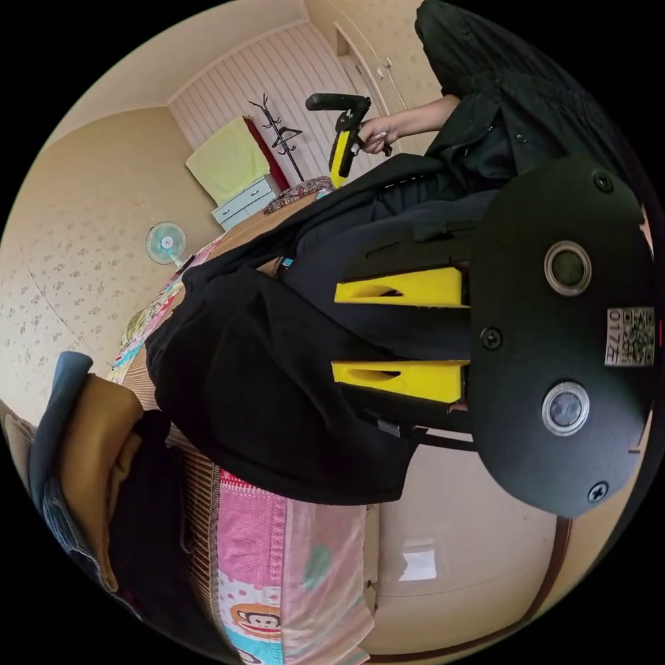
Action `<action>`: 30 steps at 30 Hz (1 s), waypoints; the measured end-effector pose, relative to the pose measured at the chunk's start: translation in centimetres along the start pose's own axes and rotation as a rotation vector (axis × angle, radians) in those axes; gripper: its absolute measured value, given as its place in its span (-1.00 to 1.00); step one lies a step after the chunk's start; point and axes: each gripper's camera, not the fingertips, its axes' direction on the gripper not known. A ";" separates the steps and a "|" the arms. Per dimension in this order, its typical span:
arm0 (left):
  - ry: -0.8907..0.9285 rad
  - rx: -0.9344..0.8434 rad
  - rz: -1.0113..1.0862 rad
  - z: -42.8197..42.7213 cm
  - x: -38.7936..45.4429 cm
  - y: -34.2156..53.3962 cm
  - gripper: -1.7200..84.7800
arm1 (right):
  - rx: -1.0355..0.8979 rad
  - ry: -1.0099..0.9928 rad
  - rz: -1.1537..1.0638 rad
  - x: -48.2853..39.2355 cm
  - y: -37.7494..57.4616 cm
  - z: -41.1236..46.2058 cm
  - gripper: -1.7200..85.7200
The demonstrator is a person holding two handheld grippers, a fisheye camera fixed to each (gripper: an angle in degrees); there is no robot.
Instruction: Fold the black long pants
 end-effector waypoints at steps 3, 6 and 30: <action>0.026 -0.028 0.048 -0.2 0.2 -1.2 -0.72 | 0.160 -0.211 0.349 9.4 4.1 -2.4 -0.95; 0.071 -0.034 0.046 -0.8 -0.5 -2.5 -0.73 | 0.278 -0.323 0.362 11.5 7.0 -4.4 -0.95; 0.447 -0.161 0.449 -12.2 18.3 -17.4 -0.94 | 0.307 -0.701 0.131 12.0 6.6 -8.2 -0.92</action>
